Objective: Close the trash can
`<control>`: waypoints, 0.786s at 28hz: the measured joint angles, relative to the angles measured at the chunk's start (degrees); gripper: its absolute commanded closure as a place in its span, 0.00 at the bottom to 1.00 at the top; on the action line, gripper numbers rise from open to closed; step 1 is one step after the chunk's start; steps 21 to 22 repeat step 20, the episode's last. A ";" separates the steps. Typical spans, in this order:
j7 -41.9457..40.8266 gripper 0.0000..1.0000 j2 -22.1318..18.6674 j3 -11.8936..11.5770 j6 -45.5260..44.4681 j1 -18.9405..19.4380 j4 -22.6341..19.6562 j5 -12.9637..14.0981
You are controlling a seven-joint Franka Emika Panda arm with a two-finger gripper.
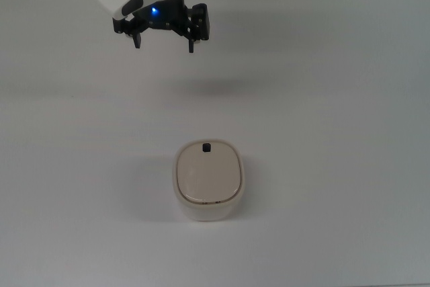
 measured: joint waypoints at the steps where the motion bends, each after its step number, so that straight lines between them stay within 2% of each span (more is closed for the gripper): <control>1: 0.00 0.00 0.04 0.00 0.00 0.03 -0.01 0.00; 22: 0.00 0.00 0.71 -0.01 -0.37 0.12 -0.08 0.00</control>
